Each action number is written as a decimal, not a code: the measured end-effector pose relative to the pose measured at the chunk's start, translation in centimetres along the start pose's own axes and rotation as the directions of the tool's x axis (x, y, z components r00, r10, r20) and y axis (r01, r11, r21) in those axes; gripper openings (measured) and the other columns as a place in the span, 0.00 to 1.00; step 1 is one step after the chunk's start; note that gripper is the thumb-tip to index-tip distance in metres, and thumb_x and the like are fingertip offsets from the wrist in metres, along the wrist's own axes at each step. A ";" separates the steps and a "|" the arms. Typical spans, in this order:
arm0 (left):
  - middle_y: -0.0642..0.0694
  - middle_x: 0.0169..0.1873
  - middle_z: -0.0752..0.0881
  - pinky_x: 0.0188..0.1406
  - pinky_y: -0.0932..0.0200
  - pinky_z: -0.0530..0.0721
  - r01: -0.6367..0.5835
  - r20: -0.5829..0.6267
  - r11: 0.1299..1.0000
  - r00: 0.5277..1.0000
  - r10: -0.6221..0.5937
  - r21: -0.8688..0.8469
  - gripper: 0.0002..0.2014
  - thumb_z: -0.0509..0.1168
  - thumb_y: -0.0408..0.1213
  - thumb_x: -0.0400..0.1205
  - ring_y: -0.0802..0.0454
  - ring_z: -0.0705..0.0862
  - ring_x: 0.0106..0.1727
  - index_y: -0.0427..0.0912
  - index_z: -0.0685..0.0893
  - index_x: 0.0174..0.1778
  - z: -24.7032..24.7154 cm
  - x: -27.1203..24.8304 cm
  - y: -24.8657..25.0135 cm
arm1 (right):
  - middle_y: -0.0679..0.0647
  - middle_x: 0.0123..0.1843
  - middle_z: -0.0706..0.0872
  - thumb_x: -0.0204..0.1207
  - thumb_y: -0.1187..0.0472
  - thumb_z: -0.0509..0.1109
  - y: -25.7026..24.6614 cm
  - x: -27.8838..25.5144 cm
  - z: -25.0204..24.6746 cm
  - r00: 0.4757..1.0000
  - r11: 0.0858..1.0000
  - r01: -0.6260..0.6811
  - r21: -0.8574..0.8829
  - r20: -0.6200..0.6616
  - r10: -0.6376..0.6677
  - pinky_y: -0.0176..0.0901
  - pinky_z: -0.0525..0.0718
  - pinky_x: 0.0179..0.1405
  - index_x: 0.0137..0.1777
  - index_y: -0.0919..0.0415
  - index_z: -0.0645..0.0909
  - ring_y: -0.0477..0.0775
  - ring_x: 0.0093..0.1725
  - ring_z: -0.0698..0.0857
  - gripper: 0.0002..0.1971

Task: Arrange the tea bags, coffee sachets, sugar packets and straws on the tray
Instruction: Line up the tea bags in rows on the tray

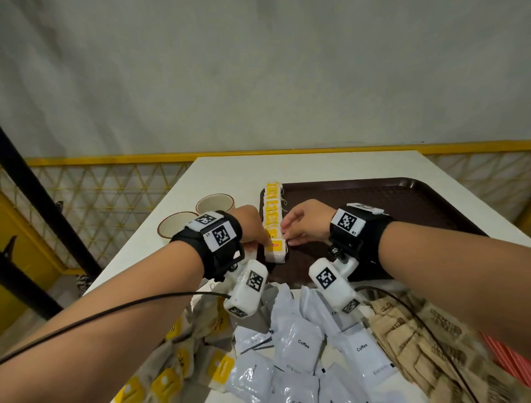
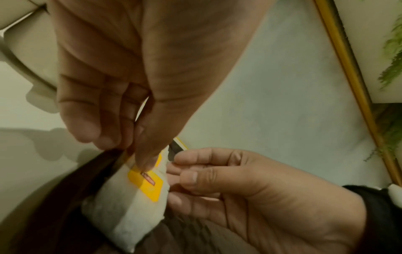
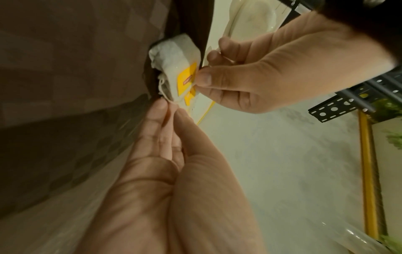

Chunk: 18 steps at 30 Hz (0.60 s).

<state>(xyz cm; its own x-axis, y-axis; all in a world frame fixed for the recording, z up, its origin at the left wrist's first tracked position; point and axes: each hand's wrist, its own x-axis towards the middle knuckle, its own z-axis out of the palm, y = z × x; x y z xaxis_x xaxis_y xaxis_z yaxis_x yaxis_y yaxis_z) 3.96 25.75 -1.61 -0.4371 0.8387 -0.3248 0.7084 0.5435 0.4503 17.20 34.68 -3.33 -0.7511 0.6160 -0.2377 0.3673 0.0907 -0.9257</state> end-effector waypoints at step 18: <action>0.40 0.28 0.80 0.55 0.47 0.83 0.136 0.045 0.968 0.991 -0.129 -0.213 0.13 0.65 0.29 0.82 0.46 0.79 0.32 0.25 0.83 0.59 0.4 0.4 0.1 | 0.58 0.31 0.84 0.65 0.69 0.81 0.6 -0.3 1.3 0.996 0.947 -0.040 -0.319 0.059 0.062 0.37 0.87 0.32 0.33 0.61 0.77 0.50 0.30 0.85 0.14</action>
<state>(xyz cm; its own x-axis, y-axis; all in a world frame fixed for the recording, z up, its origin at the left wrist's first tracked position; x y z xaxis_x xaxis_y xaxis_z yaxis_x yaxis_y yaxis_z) 4.08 26.10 -2.03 -0.4997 0.7591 -0.4172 0.5079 0.6469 0.5688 16.94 33.58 -4.20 -0.7580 0.5730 -0.3116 0.5528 0.3110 -0.7731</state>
